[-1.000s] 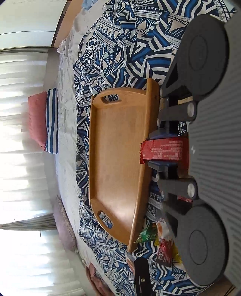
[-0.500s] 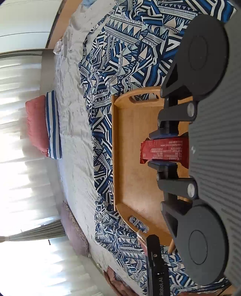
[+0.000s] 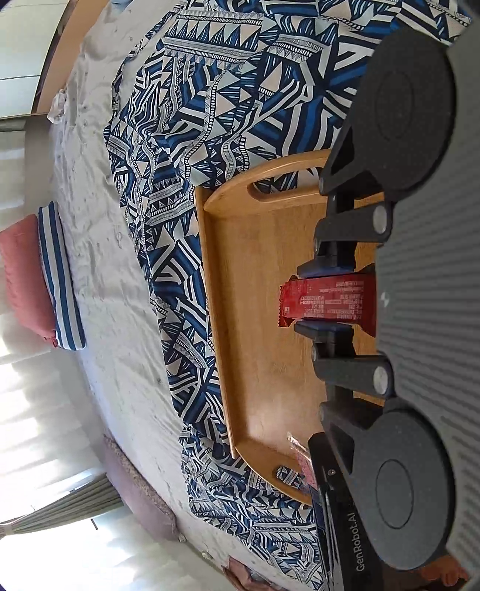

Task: Organize snacks
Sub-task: 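Carry both snacks onto the wooden tray and open both tools to release them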

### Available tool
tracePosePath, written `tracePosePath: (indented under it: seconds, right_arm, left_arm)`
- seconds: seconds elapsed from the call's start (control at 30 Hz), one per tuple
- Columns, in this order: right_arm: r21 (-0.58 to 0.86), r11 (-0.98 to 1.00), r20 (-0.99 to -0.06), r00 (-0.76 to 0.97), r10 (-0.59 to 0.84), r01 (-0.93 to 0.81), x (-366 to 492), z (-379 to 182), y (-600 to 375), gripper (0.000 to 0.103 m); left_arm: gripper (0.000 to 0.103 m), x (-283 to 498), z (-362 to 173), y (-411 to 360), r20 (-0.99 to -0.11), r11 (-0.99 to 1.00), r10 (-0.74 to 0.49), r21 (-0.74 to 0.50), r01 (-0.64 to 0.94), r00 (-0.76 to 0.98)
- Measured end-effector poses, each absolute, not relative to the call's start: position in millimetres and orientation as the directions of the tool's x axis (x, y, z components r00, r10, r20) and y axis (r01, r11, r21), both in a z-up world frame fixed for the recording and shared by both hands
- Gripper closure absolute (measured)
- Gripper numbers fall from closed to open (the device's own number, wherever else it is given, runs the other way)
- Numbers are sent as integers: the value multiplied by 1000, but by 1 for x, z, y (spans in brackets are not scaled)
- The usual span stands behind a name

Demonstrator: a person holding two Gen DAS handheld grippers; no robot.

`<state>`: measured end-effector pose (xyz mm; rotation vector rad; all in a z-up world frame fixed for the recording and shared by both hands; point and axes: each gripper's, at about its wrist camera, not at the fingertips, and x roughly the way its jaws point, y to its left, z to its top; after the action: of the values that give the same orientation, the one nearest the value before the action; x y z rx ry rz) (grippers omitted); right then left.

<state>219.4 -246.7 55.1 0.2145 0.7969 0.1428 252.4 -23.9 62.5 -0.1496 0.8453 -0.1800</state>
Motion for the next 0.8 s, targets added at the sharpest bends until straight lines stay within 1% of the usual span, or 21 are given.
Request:
tracePosePath:
  seconds: [0.33,0.63,0.8]
  right_arm:
    - [190,981,-722,672,161,-31,229,22,-237,75]
    - [192,981,-727,668,160,-26,233,12,-239,75]
    - [194,980,-723,671,166,-34,233,12,-239,75]
  left_arm:
    - [38,257,42,-39,-746,982,-191,-148,120,638]
    - [38,263,31,-43,-763,985,-174,-131,114,623]
    - [38,263,28,-48,-760,987,-157,-100,125,630]
